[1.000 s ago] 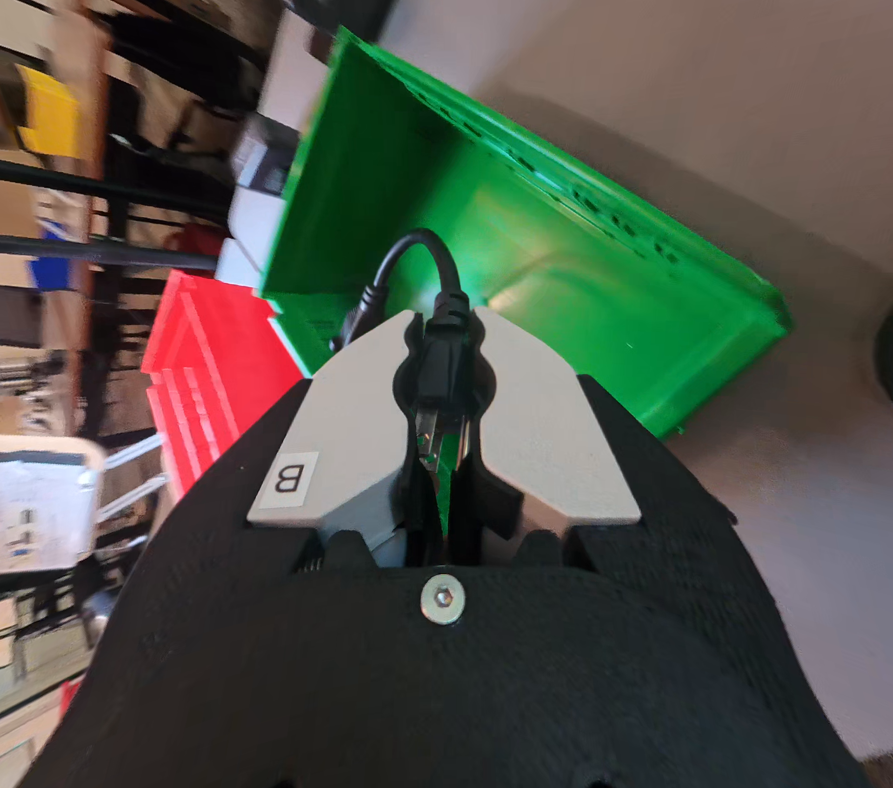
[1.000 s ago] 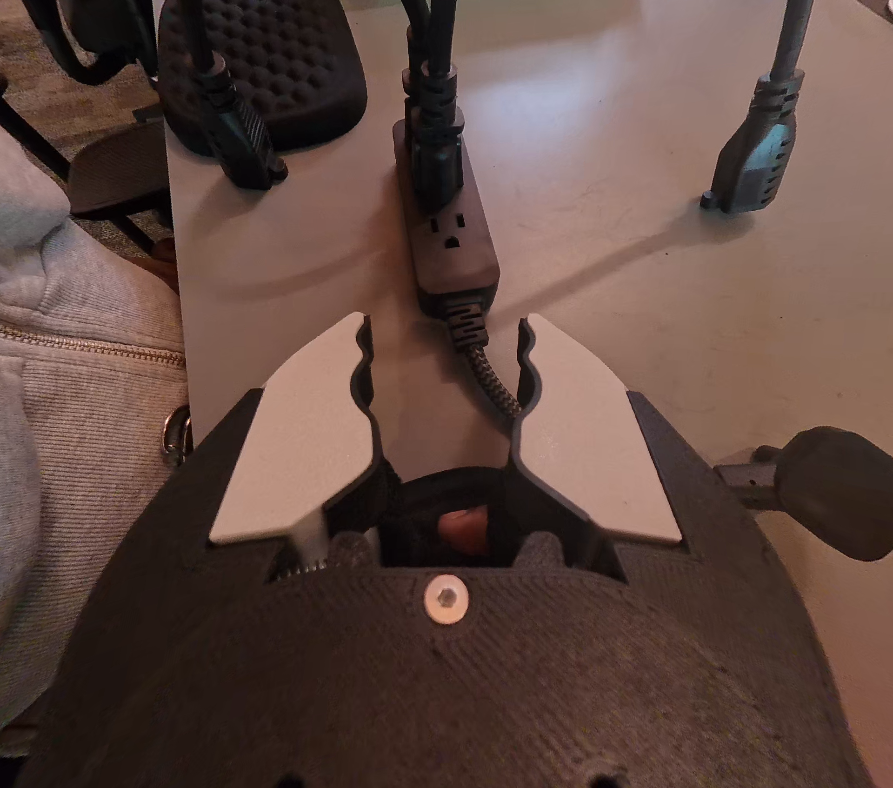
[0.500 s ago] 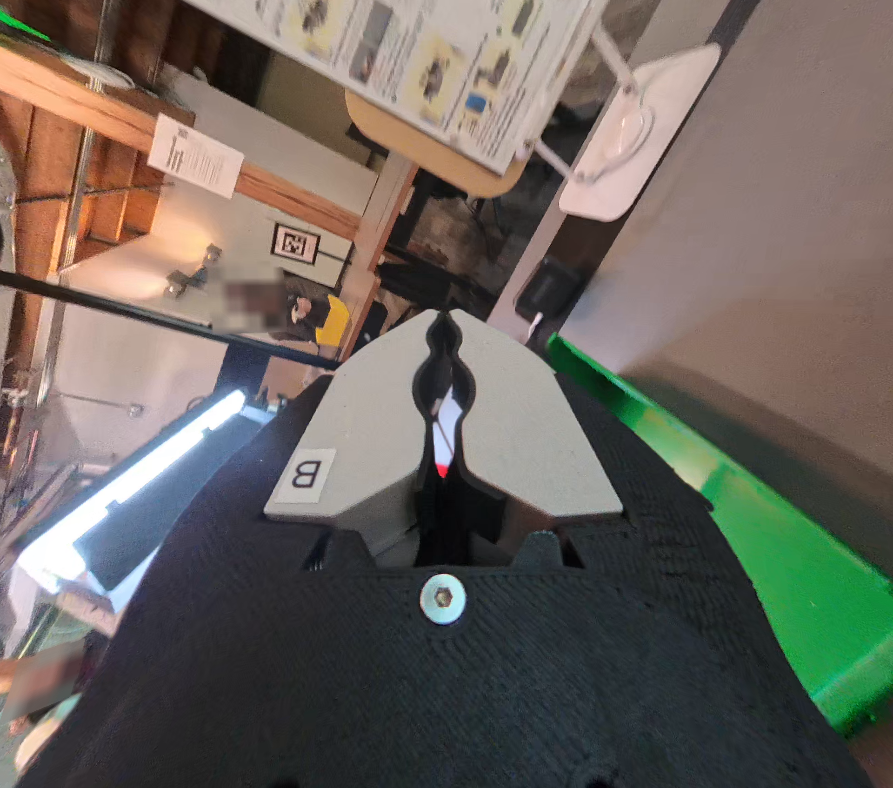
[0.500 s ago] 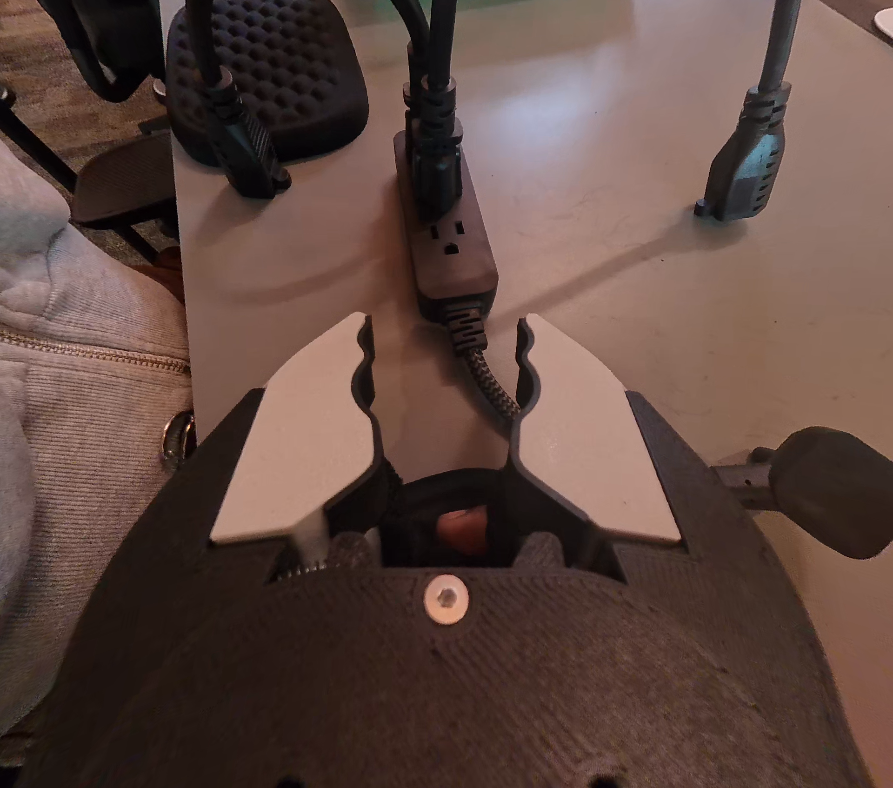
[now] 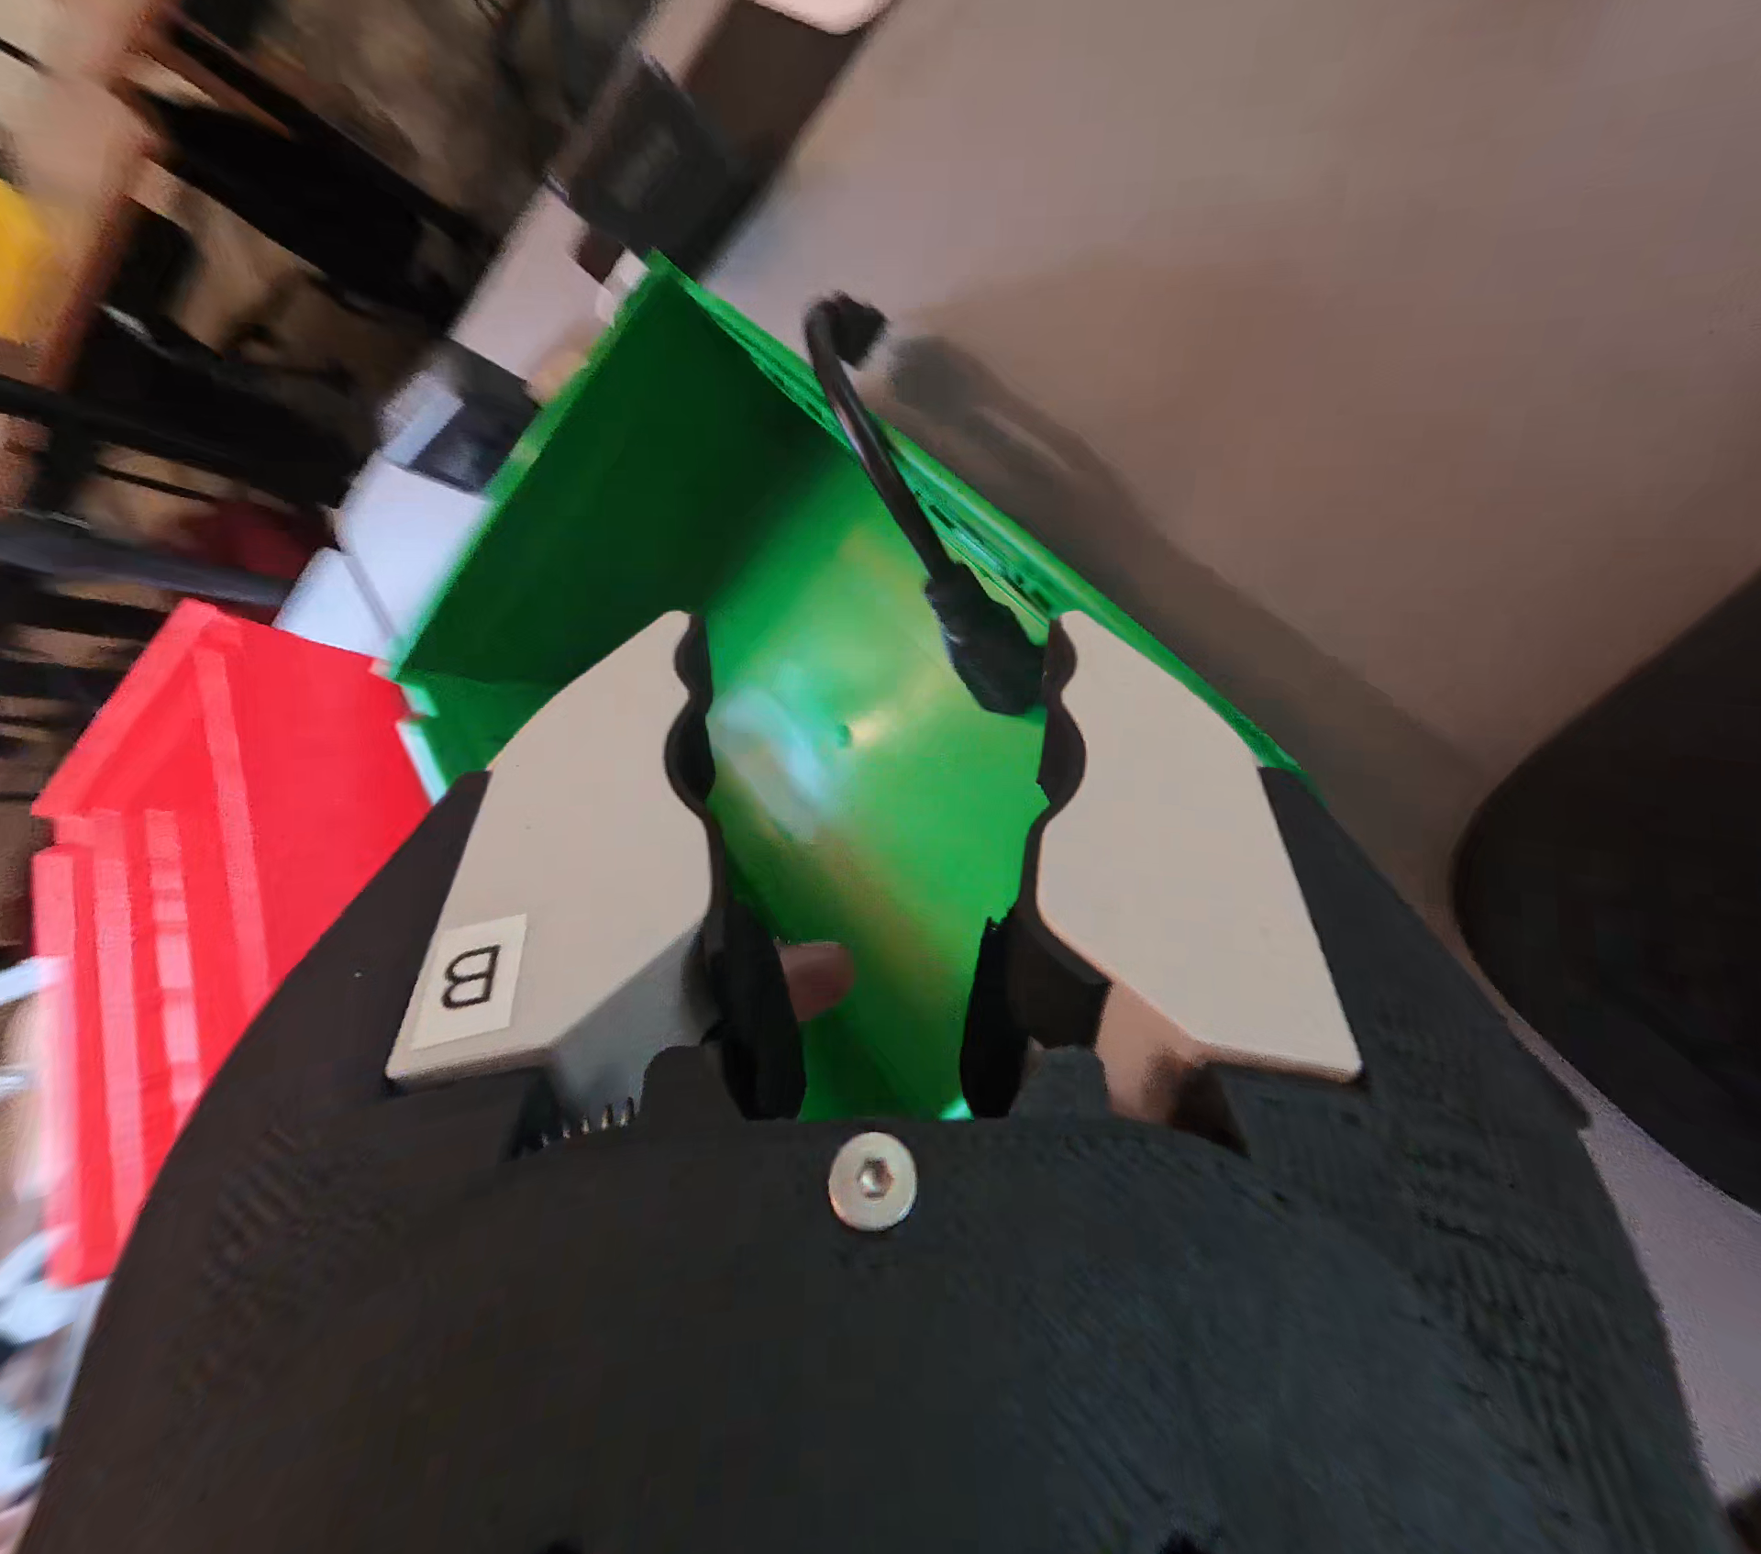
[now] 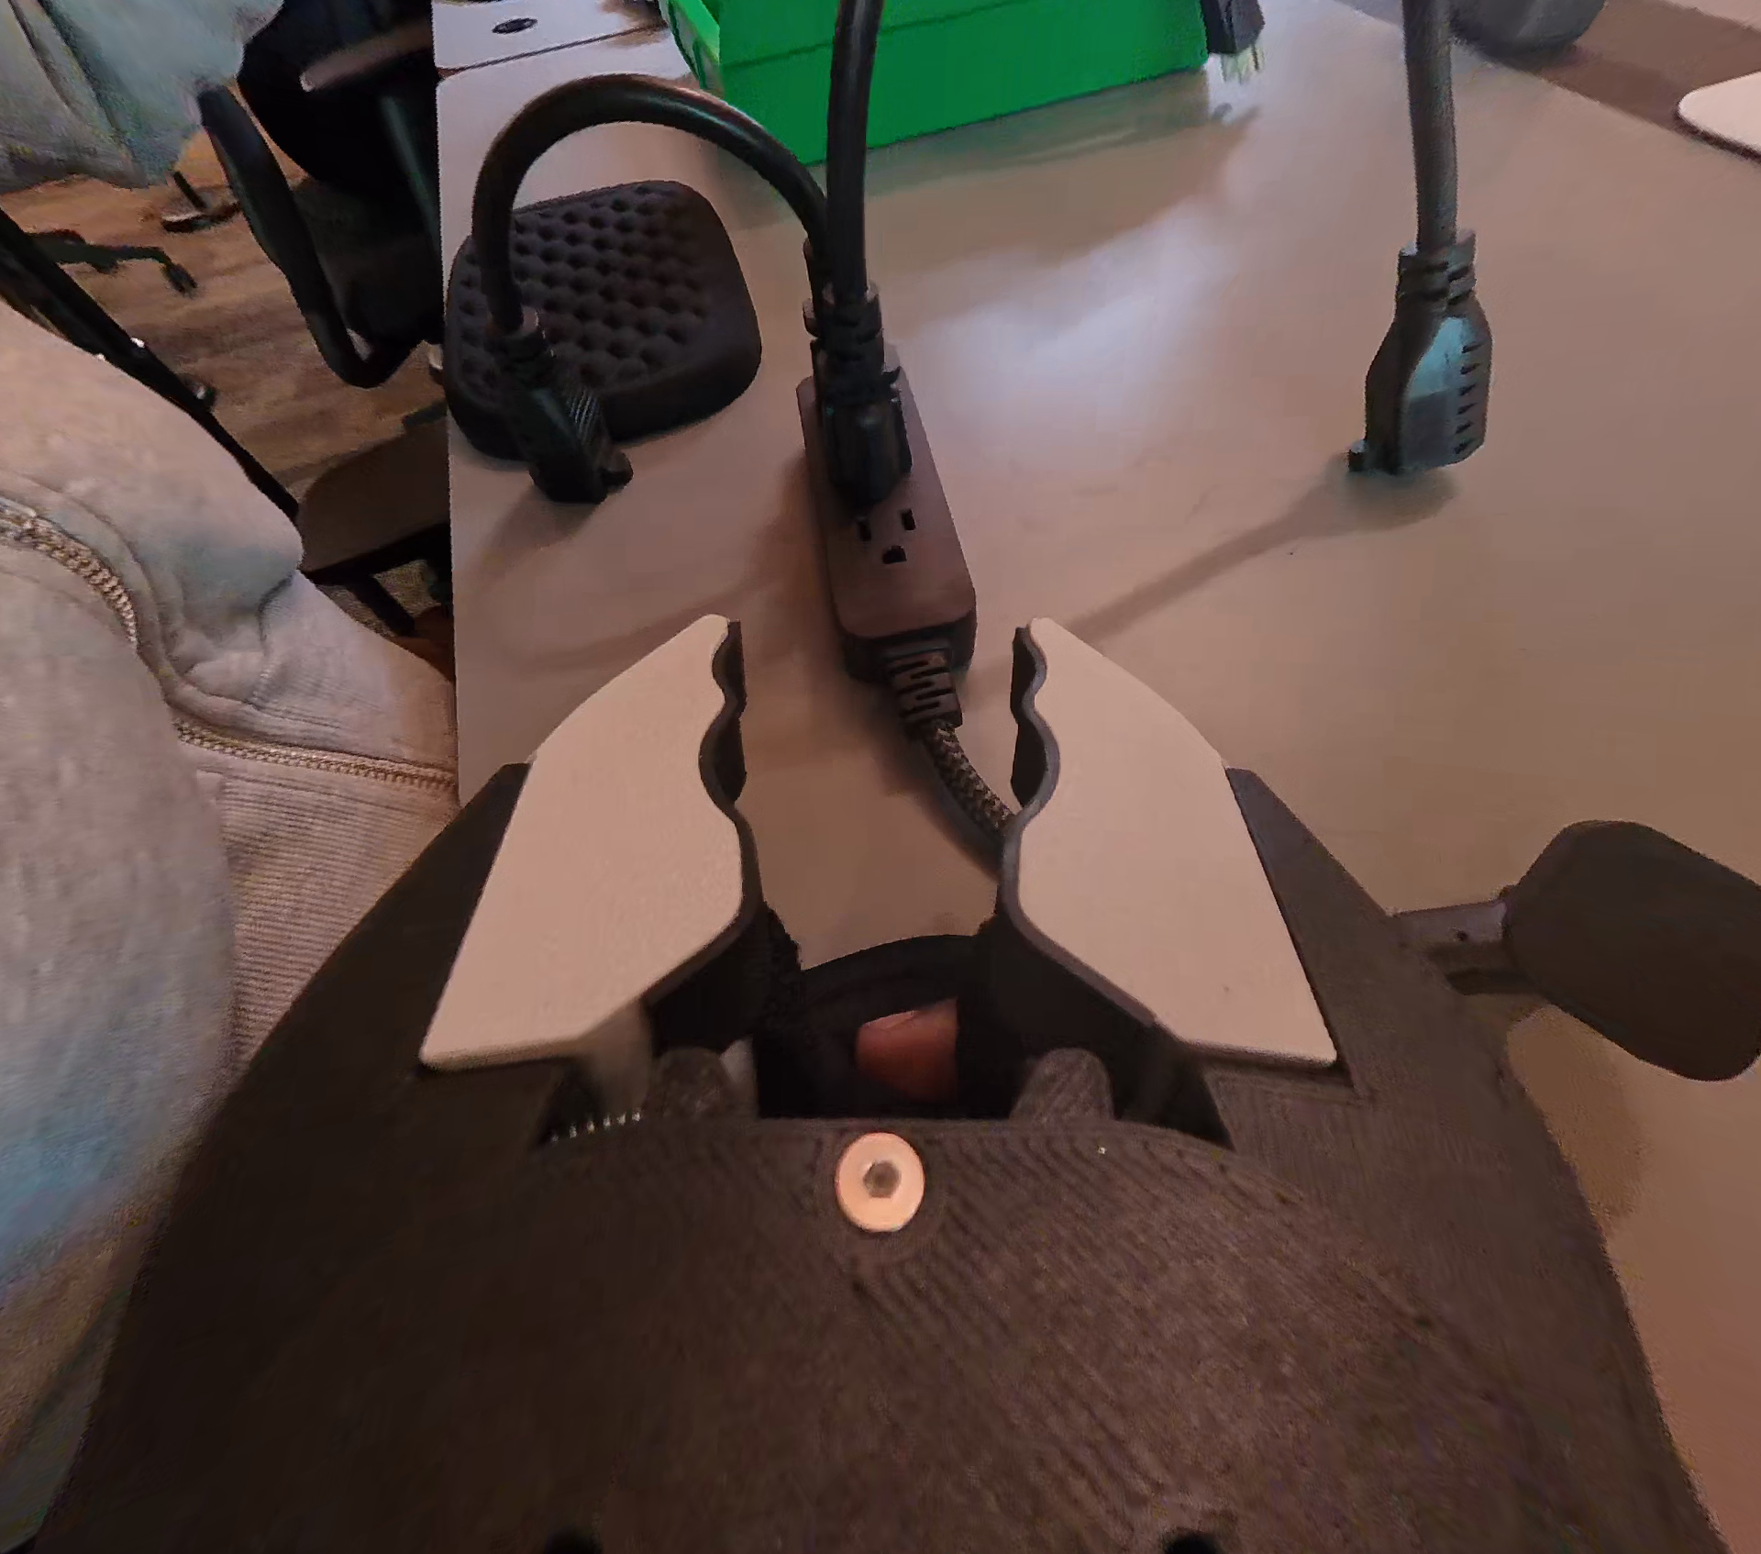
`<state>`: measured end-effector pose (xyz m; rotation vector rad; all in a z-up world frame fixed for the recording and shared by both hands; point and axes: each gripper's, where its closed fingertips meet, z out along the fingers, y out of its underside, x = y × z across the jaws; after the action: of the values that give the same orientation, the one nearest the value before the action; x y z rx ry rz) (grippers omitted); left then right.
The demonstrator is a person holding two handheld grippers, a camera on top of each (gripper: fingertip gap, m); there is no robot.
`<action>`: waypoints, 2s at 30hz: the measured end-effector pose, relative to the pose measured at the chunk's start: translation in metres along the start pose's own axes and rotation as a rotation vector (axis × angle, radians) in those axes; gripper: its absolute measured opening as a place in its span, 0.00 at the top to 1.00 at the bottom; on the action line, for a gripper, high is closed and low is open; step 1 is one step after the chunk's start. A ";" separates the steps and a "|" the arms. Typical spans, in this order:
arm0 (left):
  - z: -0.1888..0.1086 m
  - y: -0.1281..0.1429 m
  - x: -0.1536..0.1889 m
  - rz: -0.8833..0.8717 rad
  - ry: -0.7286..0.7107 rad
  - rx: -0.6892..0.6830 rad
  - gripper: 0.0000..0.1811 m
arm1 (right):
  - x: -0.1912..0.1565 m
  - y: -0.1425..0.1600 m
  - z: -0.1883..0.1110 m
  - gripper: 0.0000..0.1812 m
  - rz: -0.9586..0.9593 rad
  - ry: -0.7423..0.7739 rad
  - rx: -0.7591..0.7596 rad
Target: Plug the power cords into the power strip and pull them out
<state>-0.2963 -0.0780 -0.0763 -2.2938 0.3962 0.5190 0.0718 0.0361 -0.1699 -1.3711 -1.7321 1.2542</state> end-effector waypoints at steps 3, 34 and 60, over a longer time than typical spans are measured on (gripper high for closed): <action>0.030 0.024 0.003 -0.104 0.103 -0.031 0.66 | 0.002 0.003 0.002 0.70 0.026 -0.007 -0.023; 0.007 -0.079 -0.034 -0.083 0.083 0.384 0.92 | 0.001 -0.001 0.000 0.72 0.016 0.000 -0.007; -0.122 -0.267 0.187 0.729 0.616 0.677 0.92 | -0.037 -0.144 -0.032 0.81 -0.515 -0.320 -0.151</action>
<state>0.0099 -0.0083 0.0728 -1.5444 1.4849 -0.0332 0.0545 0.0078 -0.0220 -0.7398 -2.2533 1.1007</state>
